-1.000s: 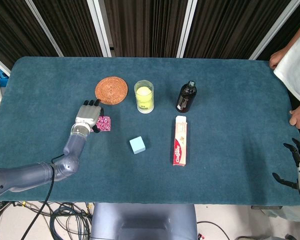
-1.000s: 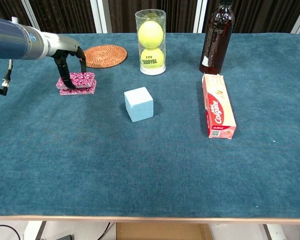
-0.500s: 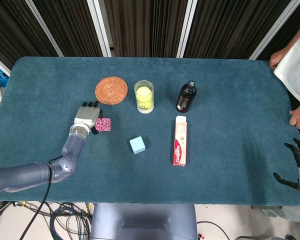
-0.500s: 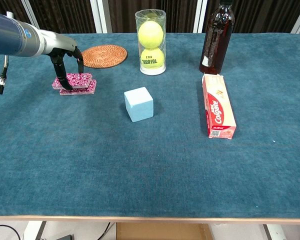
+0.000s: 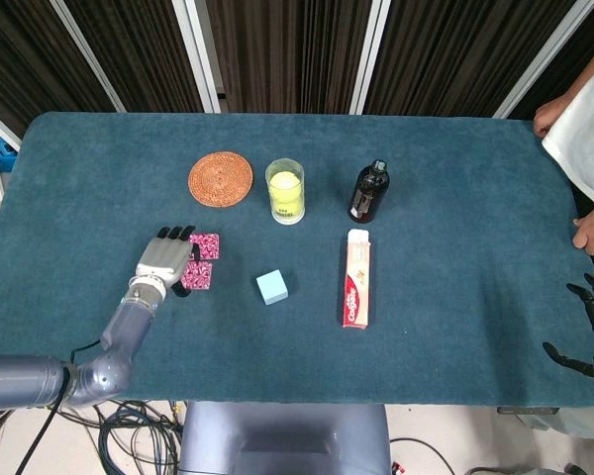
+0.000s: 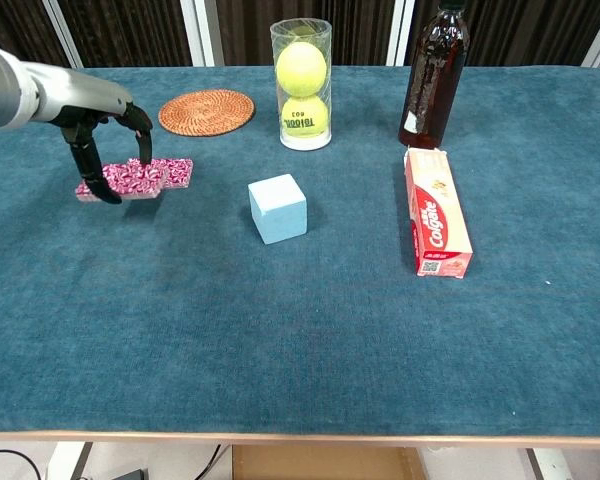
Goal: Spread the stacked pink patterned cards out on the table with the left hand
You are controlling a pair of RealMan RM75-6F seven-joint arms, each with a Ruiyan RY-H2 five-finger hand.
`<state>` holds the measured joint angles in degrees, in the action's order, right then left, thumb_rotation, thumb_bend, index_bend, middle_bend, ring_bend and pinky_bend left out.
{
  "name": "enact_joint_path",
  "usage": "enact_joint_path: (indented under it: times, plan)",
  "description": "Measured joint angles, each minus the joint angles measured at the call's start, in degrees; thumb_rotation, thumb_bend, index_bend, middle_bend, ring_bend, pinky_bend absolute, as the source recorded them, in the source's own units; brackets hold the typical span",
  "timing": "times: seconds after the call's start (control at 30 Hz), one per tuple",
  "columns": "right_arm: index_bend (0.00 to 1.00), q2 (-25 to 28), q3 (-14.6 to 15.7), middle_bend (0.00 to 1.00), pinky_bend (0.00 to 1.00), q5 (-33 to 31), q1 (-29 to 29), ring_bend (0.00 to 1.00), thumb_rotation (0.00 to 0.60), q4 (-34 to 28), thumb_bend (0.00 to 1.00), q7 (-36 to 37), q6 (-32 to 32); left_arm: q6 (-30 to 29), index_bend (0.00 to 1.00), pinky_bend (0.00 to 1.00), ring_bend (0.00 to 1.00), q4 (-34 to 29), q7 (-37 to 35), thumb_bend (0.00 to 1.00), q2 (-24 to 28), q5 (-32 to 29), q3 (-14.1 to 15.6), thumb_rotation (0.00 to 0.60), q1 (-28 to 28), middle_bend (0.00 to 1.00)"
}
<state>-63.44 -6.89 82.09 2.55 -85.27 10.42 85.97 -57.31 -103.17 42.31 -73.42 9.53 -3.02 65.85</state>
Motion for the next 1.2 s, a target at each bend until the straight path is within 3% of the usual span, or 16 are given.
enact_joint_path:
  times: [0.43,1.2]
  plan:
    - [0.18,0.21,-0.21,0.06,0.24,-0.33,-0.28,0.13,0.6,0.38,0.12,1.21,0.21,-4.74,0.55,0.0,0.0,-4.03,0.91,0.37,-3.65,-0.96,-0.92,0.6,-0.33,0.1]
    - [0.18,0.46,-0.39,0.06,0.24,-0.45,-0.65,0.13,0.6,0.76,0.12,2.66,0.53,-9.34,0.54,0.0,0.0,0.71,6.67,0.36,-12.05,-2.27,-1.59,0.6,0.9,0.1]
